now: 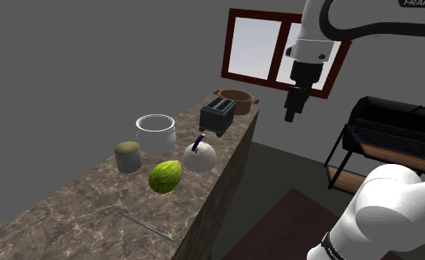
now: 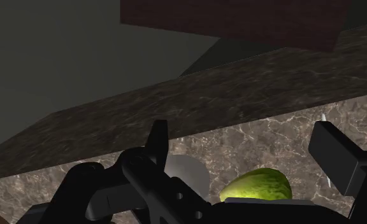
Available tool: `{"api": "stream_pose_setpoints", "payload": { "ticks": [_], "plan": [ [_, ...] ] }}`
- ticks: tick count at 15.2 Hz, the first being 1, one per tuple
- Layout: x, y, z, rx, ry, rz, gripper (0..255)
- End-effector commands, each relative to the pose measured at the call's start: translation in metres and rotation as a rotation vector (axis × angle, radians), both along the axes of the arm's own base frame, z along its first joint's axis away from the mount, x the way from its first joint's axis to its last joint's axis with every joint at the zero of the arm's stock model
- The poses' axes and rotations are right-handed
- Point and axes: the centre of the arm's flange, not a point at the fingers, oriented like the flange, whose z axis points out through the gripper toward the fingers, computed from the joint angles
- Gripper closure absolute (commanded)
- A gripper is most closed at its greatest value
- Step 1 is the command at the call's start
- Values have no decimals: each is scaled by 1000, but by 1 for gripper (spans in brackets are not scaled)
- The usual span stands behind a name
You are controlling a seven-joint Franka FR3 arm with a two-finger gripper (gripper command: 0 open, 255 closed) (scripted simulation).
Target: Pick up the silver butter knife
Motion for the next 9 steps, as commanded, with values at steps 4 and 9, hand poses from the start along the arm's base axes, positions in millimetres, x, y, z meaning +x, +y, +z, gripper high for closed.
{"api": "stream_pose_setpoints", "payload": {
  "ticks": [4, 9],
  "plan": [
    [18, 23, -27, 1, 0, 18, 0],
    [46, 61, -72, 4, 0, 47, 0]
  ]
}}
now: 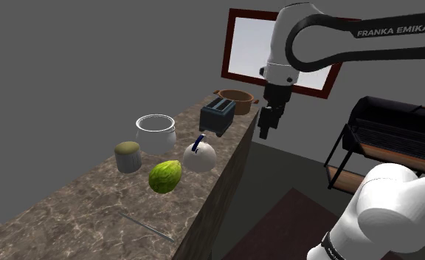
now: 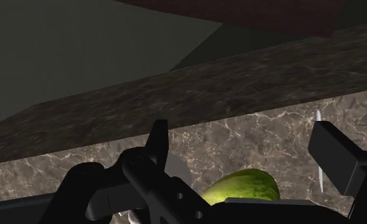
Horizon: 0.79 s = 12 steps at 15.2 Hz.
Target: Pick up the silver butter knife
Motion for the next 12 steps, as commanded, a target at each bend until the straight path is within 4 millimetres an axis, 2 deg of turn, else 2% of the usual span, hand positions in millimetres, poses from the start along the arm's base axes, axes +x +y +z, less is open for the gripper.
{"api": "stream_pose_setpoints", "payload": {
  "ticks": [1, 12],
  "plan": [
    [11, 19, -19, 2, -1, 12, 0],
    [70, 107, -118, 7, -1, 77, 0]
  ]
}}
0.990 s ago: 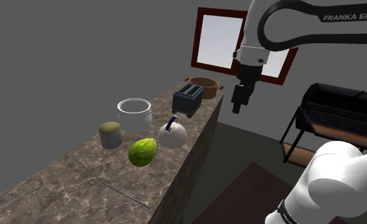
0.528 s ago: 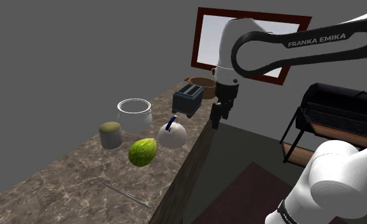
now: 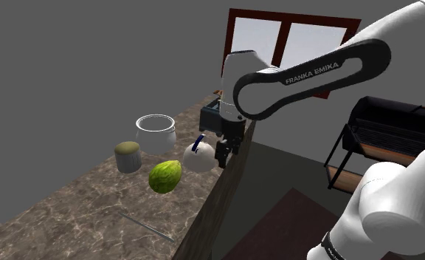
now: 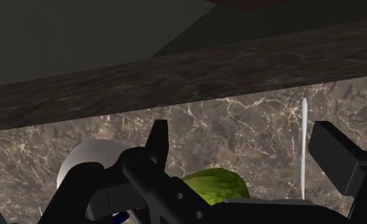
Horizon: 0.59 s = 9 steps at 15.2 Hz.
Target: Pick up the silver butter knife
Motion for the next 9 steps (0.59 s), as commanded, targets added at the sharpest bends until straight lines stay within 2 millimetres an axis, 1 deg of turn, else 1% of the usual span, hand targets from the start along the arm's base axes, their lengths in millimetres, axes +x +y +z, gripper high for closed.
{"api": "stream_pose_setpoints", "payload": {
  "ticks": [1, 9],
  "plan": [
    [11, 17, -17, 2, -1, 12, 0],
    [50, 84, -89, 6, -1, 59, 0]
  ]
}}
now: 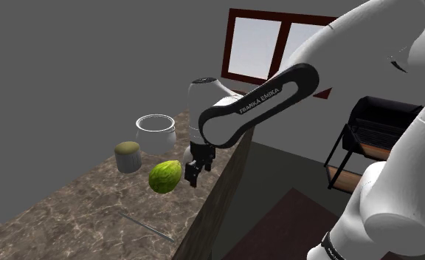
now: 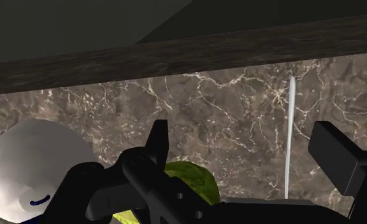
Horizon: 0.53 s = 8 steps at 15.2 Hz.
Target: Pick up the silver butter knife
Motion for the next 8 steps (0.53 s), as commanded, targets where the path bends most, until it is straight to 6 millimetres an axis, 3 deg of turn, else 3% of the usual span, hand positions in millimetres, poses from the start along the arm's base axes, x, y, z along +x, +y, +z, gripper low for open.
{"api": "stream_pose_setpoints", "payload": {
  "ticks": [1, 8],
  "plan": [
    [6, 17, -21, 2, 0, 12, 0],
    [36, 78, -83, 5, 0, 53, 0]
  ]
}}
